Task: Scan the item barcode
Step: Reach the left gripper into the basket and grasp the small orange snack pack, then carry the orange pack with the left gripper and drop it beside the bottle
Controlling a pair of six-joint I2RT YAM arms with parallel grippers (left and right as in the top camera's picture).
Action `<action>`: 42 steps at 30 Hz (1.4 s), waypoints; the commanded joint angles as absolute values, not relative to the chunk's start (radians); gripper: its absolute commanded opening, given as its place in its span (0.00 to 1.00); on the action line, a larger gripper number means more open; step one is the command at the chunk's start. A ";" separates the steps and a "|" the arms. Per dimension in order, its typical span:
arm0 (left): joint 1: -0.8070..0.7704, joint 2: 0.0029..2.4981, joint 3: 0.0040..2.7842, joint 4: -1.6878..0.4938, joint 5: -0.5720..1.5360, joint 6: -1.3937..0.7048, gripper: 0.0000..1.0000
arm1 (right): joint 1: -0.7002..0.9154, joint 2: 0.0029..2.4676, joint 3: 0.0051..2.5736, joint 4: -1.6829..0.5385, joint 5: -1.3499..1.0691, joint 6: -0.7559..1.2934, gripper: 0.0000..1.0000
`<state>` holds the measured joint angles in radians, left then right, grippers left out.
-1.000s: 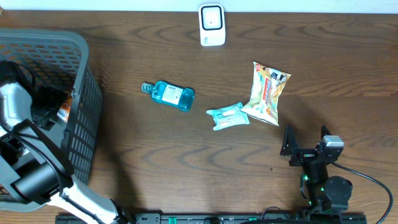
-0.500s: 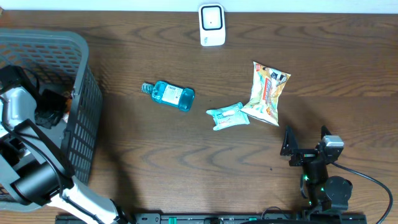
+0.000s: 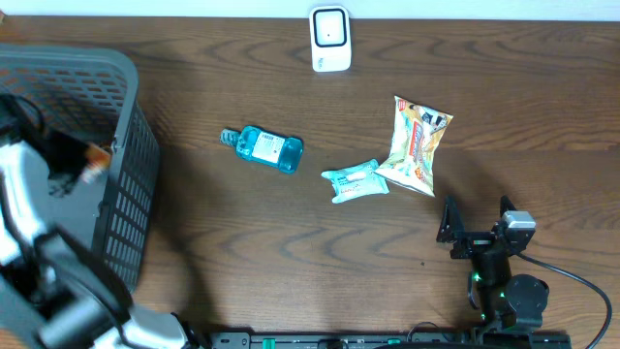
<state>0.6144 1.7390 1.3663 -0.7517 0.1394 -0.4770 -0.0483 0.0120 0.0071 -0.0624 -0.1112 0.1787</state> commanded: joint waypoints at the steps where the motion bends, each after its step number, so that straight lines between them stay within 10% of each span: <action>1: 0.619 1.517 1.387 -0.739 0.118 -0.467 0.07 | -0.045 0.007 0.006 -0.065 -0.107 0.186 0.99; 12: 0.570 1.044 1.387 -0.645 0.456 -0.643 0.07 | -0.045 0.007 0.006 -0.065 -0.107 0.186 0.99; 18: 0.236 0.962 1.367 -0.627 0.531 -0.645 0.07 | -0.045 0.007 0.006 -0.065 -0.107 0.186 0.99; 28: -0.284 1.183 1.264 -0.686 0.072 -0.616 0.07 | -0.045 0.007 0.006 -0.065 -0.107 0.186 0.99; 42: -0.462 1.721 1.264 -0.570 0.087 -0.743 0.07 | -0.045 0.007 0.006 -0.065 -0.107 0.186 0.99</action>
